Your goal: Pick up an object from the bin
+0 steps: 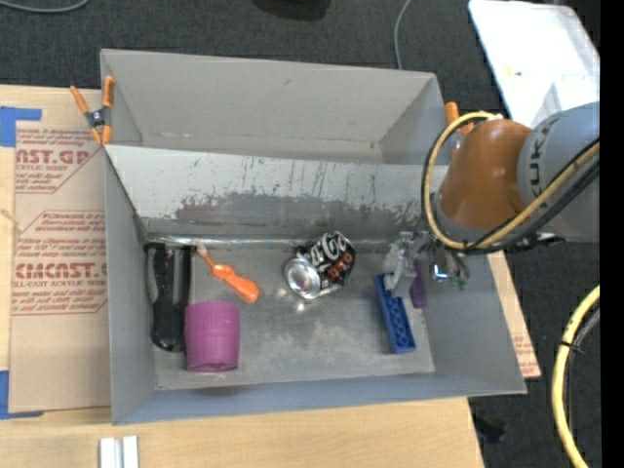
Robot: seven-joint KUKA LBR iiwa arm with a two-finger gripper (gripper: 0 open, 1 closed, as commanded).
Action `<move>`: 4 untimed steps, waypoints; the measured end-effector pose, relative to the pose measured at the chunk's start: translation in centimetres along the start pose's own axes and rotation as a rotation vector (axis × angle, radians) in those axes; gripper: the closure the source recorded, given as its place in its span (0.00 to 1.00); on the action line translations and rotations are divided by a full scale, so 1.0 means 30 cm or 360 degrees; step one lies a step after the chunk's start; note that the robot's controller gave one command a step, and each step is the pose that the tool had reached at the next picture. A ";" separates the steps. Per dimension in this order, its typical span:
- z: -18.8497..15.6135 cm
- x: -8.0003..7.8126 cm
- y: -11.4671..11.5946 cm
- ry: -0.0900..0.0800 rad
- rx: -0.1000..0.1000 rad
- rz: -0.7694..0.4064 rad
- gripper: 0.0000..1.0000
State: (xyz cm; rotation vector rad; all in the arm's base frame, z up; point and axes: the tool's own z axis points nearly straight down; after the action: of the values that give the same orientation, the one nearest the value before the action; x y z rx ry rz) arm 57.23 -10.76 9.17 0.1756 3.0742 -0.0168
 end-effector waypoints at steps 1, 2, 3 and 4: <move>0.031 -0.011 0.056 -0.0005 0.0000 0.0036 1.00; 0.041 -0.024 0.084 -0.0007 -0.0004 0.0144 1.00; 0.039 -0.035 0.155 -0.0013 0.0001 -0.0462 1.00; 0.047 -0.013 0.187 -0.0017 0.0002 -0.0543 1.00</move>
Offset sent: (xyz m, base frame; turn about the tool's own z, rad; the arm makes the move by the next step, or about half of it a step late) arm 0.0203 -0.0254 -0.0171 -0.7147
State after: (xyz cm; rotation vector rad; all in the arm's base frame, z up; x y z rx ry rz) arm 58.36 -5.24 7.75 -0.3479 3.0518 -0.0361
